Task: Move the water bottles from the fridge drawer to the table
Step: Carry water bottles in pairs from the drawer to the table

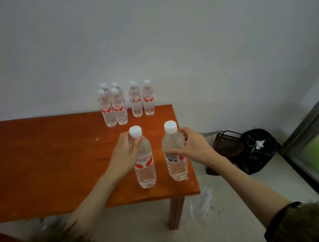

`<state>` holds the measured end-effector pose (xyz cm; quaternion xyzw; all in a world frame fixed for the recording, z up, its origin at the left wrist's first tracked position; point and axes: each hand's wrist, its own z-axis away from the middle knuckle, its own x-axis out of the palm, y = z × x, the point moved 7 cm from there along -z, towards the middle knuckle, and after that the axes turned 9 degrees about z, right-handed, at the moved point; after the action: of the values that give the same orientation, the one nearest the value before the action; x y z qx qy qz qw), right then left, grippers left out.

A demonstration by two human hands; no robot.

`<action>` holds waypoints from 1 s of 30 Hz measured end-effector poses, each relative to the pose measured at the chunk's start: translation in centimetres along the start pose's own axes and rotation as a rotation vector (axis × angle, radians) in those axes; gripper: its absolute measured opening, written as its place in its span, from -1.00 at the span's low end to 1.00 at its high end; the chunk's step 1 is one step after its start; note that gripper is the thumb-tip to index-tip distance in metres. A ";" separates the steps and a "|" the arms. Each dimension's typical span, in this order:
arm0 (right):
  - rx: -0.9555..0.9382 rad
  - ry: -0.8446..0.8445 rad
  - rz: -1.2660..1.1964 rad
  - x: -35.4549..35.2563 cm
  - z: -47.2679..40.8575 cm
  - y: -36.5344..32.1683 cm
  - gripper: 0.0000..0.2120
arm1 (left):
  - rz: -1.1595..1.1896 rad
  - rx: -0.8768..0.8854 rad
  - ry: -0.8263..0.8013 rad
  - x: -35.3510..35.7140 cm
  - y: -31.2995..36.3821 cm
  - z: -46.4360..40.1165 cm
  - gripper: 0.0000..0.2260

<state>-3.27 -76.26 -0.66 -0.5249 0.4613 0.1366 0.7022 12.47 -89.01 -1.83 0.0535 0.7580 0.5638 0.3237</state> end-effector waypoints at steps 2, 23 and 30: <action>-0.016 -0.033 0.018 0.5 -4.3 -0.2 -0.24 | -0.017 -0.001 -0.006 0.0 -0.9 -3.7 -0.67; 0.140 -0.138 -0.078 7.6 -36.7 3.6 -0.28 | -0.010 0.012 -0.119 3.6 -12.5 -34.5 -0.71; 0.118 -0.115 -0.145 8.4 -41.1 4.0 -0.40 | 0.007 0.000 -0.130 5.4 -13.8 -37.8 -0.73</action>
<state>-22.12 -112.54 -10.72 -0.5057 0.3883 0.0880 0.7653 -8.70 -122.58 -10.52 0.0925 0.7351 0.5604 0.3701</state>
